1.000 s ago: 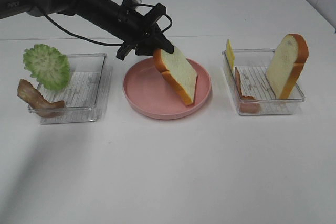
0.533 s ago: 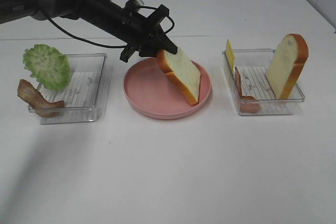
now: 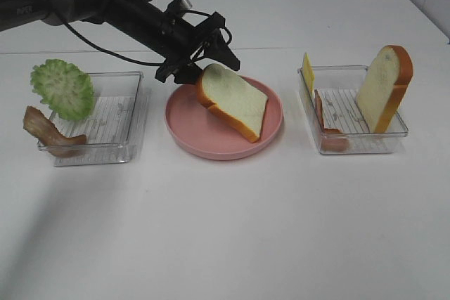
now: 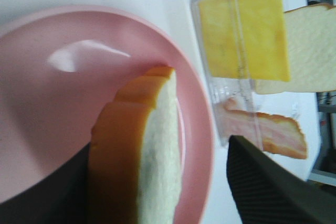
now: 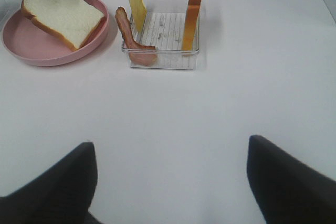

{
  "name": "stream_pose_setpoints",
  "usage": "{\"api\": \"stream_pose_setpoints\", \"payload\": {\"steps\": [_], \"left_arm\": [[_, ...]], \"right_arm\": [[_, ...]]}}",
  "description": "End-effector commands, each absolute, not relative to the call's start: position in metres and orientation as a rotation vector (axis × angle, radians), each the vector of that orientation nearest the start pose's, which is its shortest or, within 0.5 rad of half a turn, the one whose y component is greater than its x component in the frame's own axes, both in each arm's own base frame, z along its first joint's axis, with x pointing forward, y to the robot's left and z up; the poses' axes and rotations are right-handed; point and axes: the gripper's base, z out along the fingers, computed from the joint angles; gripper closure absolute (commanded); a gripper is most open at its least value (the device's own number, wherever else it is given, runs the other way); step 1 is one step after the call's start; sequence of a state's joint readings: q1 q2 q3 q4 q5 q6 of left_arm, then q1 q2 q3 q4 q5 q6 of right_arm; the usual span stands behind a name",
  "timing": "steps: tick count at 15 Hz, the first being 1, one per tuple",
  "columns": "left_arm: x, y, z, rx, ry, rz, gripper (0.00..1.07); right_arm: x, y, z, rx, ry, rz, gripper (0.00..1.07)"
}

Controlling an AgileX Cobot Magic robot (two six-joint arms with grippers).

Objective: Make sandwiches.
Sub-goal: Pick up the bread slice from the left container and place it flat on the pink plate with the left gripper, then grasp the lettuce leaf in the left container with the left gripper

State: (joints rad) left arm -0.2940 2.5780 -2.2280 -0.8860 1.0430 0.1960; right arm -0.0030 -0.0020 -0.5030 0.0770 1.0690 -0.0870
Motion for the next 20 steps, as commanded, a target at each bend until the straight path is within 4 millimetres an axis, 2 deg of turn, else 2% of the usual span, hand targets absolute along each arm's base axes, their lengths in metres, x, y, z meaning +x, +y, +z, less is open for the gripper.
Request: {"api": "stream_pose_setpoints", "payload": {"steps": [1, 2, 4, 7, 12, 15, 20], "left_arm": [[0.494, -0.229, 0.152, 0.423, 2.705, -0.87, 0.44], [0.494, -0.229, 0.152, 0.423, 2.705, -0.87, 0.44], [0.489, -0.244, 0.161, 0.52, 2.699, -0.695, 0.44], [0.478, -0.258, 0.167, 0.519, 2.763, -0.426, 0.44], [0.467, -0.266, 0.174, 0.556, 2.802, -0.234, 0.4], [0.463, -0.266, 0.196, 0.466, 2.782, -0.23, 0.29], [0.457, -0.257, 0.25, 0.462, 2.699, -0.239, 0.3]], "right_arm": [[-0.008, 0.007, 0.278, -0.092, 2.018, 0.031, 0.32], [-0.008, 0.007, 0.278, -0.092, 2.018, 0.031, 0.32], [-0.008, 0.007, 0.278, -0.092, 2.018, 0.031, 0.32], [-0.008, 0.007, 0.278, -0.092, 2.018, 0.031, 0.32], [-0.008, 0.007, 0.278, -0.092, 2.018, 0.032, 0.32], [-0.008, 0.007, 0.278, -0.092, 2.018, 0.037, 0.32], [-0.008, 0.007, 0.278, -0.092, 2.018, 0.04, 0.32]]}}
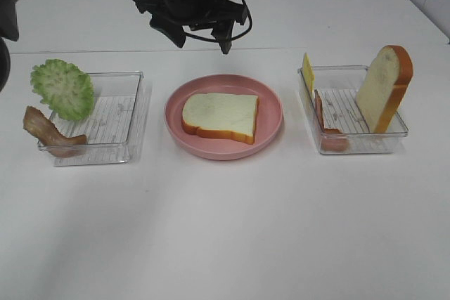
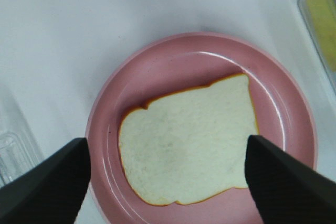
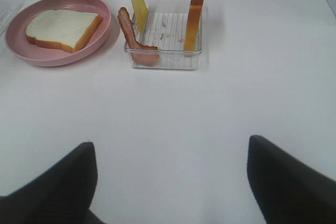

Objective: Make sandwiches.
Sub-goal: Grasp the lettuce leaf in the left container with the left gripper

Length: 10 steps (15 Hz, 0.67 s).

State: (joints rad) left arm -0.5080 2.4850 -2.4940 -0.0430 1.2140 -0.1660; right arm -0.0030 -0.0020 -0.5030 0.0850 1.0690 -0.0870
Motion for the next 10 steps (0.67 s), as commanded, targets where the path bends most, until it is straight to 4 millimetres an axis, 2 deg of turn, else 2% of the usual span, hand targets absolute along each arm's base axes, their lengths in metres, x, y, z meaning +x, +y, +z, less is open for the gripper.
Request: {"api": "stream_pose_setpoints", "payload": {"steps": [1, 3, 4, 5, 7, 10], "left_arm": [[0.454, -0.251, 0.271, 0.457, 2.648, -0.192, 0.3], [0.452, -0.24, 0.292, 0.44, 2.603, -0.144, 0.3], [0.452, -0.238, 0.295, 0.433, 2.597, -0.147, 0.3], [0.45, -0.223, 0.315, 0.392, 2.571, -0.173, 0.3], [0.45, -0.195, 0.336, 0.312, 2.563, -0.23, 0.3], [0.445, -0.154, 0.346, 0.21, 2.604, -0.222, 0.3]], "right_arm": [[-0.008, 0.007, 0.278, -0.092, 2.018, 0.04, 0.32], [-0.008, 0.007, 0.278, -0.092, 2.018, 0.041, 0.32], [-0.008, 0.007, 0.278, -0.092, 2.018, 0.041, 0.32], [-0.008, 0.007, 0.278, -0.092, 2.017, 0.042, 0.32], [-0.008, 0.007, 0.278, -0.092, 2.017, 0.044, 0.32], [-0.008, 0.007, 0.278, -0.092, 2.017, 0.044, 0.32]]}}
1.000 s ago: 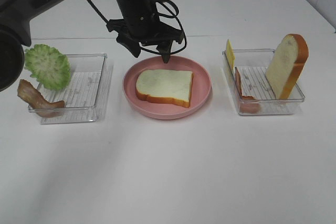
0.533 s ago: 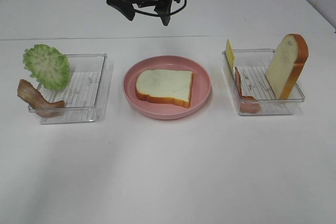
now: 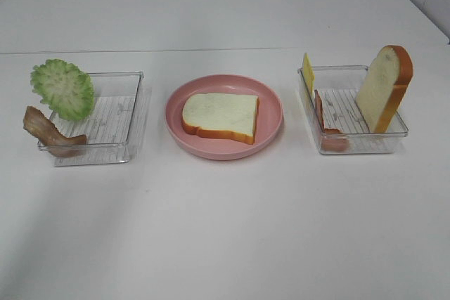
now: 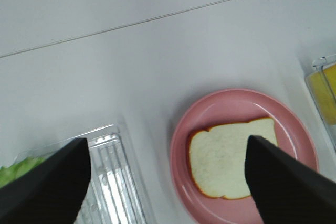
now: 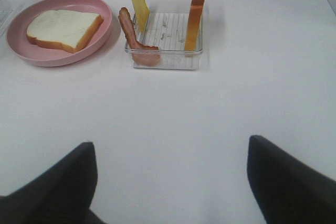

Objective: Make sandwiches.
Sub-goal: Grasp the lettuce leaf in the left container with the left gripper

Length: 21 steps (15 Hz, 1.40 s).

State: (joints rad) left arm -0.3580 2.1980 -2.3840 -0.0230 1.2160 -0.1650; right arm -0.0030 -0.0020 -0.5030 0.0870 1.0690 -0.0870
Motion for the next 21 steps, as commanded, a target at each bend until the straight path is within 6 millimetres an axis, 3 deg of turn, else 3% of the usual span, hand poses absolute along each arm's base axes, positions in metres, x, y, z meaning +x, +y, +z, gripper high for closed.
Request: {"api": "stream_pose_setpoints", "payload": {"steps": [1, 4, 5, 11, 18, 21], "left_arm": [[0.445, -0.146, 0.345, 0.191, 2.618, -0.213, 0.3], [0.443, -0.109, 0.327, 0.108, 2.713, -0.161, 0.3], [0.446, -0.086, 0.309, 0.062, 2.775, -0.129, 0.3], [0.462, -0.034, 0.265, -0.04, 2.881, -0.074, 0.3], [0.484, -0.028, 0.191, 0.028, 2.991, -0.036, 0.3], [0.488, -0.028, 0.177, 0.026, 2.988, -0.037, 0.31]], "right_arm": [[-0.008, 0.007, 0.278, -0.092, 2.017, 0.044, 0.32], [-0.008, 0.007, 0.278, -0.092, 2.017, 0.044, 0.32], [-0.008, 0.007, 0.278, -0.092, 2.017, 0.044, 0.32], [-0.008, 0.007, 0.278, -0.092, 2.017, 0.044, 0.32], [-0.008, 0.008, 0.278, -0.092, 2.017, 0.048, 0.32], [-0.008, 0.008, 0.278, -0.092, 2.017, 0.048, 0.32]]}}
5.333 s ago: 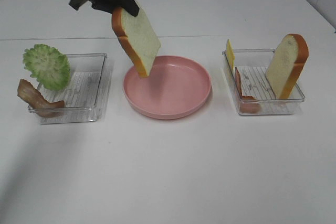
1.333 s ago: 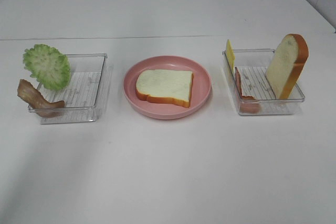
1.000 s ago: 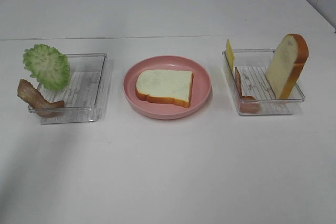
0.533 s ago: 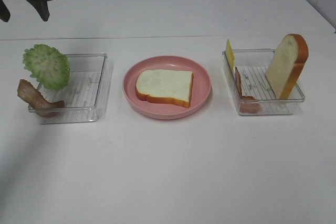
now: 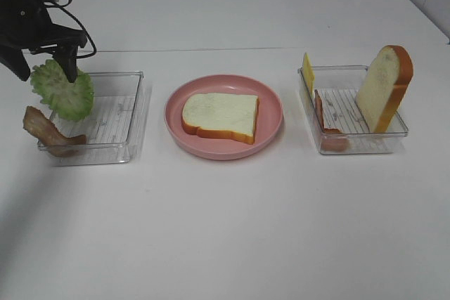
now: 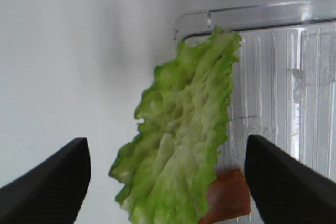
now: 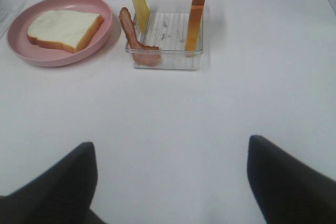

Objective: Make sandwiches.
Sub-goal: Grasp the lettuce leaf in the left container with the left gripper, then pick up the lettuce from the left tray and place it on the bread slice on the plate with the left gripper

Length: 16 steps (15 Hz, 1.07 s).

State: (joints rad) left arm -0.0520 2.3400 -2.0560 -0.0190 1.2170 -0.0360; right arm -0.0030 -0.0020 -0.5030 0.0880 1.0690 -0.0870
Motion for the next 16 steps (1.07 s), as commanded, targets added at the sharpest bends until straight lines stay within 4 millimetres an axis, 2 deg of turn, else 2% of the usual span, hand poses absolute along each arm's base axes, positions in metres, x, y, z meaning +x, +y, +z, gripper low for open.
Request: {"api": "stream_pose_setpoints", "payload": {"steps": [1, 3, 7, 10, 11, 12, 14, 16], "left_arm": [[0.49, -0.028, 0.175, 0.022, 2.98, -0.038, 0.35], [0.491, -0.028, 0.174, 0.021, 2.972, -0.038, 0.46], [0.491, -0.028, 0.165, 0.021, 2.998, -0.037, 0.47], [0.491, -0.028, 0.165, 0.022, 2.995, -0.035, 0.68], [0.491, -0.028, 0.165, 0.022, 2.993, -0.036, 0.86], [0.491, -0.028, 0.165, 0.026, 2.993, -0.035, 0.98], [0.491, -0.028, 0.165, 0.026, 2.993, -0.035, 1.07], [0.491, -0.028, 0.169, 0.026, 2.985, -0.037, 1.07]], "right_arm": [[-0.008, 0.008, 0.278, -0.092, 2.017, 0.048, 0.32], [-0.008, 0.008, 0.278, -0.092, 2.017, 0.048, 0.32], [-0.008, 0.008, 0.278, -0.092, 2.017, 0.048, 0.32], [-0.008, 0.008, 0.278, -0.092, 2.017, 0.048, 0.32], [-0.008, 0.008, 0.278, -0.092, 2.017, 0.048, 0.32], [-0.008, 0.008, 0.278, -0.092, 2.017, 0.048, 0.32], [-0.008, 0.008, 0.278, -0.092, 2.017, 0.048, 0.32], [-0.008, 0.008, 0.278, -0.092, 2.017, 0.048, 0.32]]}}
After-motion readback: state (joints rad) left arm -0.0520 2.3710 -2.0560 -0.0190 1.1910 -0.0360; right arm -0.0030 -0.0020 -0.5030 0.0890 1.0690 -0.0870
